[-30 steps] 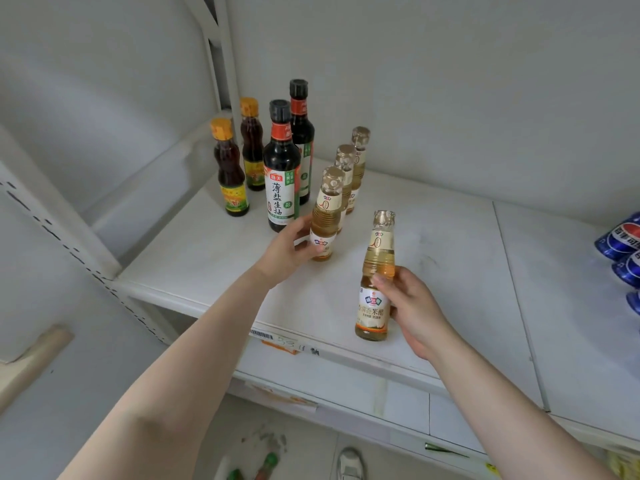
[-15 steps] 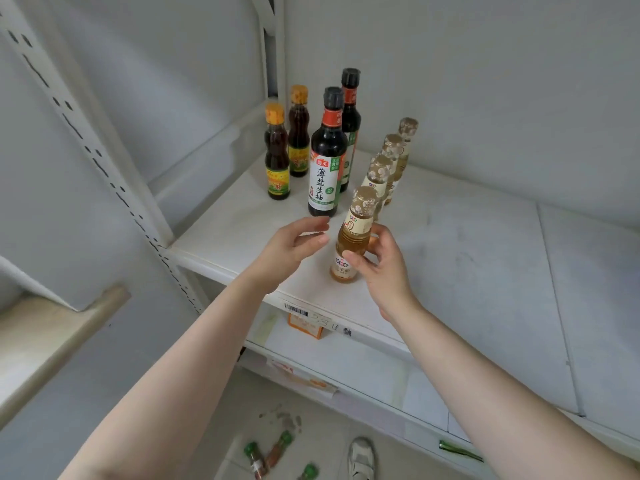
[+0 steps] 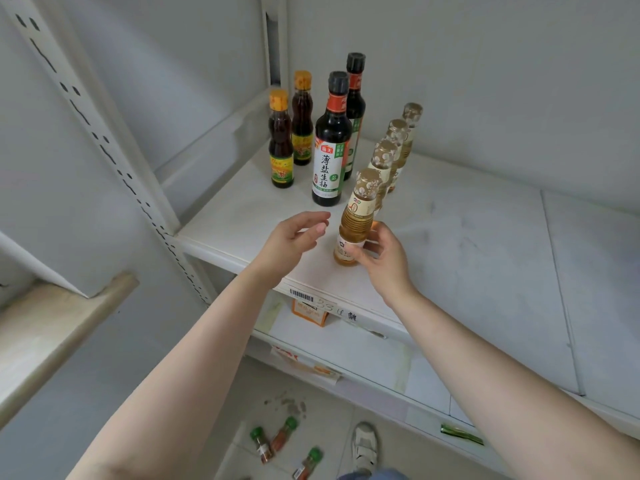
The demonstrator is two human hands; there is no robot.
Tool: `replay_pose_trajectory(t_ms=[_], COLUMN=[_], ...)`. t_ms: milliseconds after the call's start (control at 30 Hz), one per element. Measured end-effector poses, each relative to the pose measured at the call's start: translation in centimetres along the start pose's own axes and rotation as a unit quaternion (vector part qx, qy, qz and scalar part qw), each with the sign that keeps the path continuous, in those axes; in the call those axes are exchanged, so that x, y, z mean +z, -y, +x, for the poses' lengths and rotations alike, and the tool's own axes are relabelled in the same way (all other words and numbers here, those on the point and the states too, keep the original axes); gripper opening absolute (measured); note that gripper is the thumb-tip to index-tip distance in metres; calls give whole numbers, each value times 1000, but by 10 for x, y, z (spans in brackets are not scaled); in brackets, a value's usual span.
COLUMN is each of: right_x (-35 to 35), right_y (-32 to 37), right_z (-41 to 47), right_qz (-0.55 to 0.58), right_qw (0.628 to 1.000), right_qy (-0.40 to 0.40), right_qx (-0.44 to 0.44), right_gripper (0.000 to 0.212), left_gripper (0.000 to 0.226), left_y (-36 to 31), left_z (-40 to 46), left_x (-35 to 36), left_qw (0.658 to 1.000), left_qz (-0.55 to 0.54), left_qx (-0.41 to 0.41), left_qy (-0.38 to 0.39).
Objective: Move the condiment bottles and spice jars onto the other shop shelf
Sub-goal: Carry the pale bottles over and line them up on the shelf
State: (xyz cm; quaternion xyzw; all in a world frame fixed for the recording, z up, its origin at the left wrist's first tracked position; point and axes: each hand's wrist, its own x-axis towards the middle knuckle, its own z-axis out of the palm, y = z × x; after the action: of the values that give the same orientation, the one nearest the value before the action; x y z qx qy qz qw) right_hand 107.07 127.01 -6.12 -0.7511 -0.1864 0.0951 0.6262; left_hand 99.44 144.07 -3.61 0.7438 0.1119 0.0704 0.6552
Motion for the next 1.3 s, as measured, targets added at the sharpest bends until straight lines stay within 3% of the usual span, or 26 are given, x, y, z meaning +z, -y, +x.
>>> replay_pose_trajectory(t_ms=[533,700,800,967,1133,1300], right_x=[-6,-12,-20,-40,-74,-125], right_y=[2,1,-1,0,3,0], right_z=[3,0,-9,-46,-111,-214], right_qz=[-26,-45,-63,-104,-171,-320], right_qw=[1000,998,997,992,978,928], right_qy=[15,28,8,-43,-107,-177], right_qx=[4,27,43,62,57,69], right_gripper=[42,52,59,51,41,39], left_gripper=[31,30,28,27,35,43], left_y=[1,-1,-1,-7,-12,-9], left_z=[-14,-22,-33,-66,-100,-138], left_x=[10,12,13,29,76,157], left_qw=[999,999,998,994,974,918], left_qz=[36,45,55,110,203,319], left_qx=[-13,-20,-21,5,52,162], left_qy=[6,-6,-10,28,82,173])
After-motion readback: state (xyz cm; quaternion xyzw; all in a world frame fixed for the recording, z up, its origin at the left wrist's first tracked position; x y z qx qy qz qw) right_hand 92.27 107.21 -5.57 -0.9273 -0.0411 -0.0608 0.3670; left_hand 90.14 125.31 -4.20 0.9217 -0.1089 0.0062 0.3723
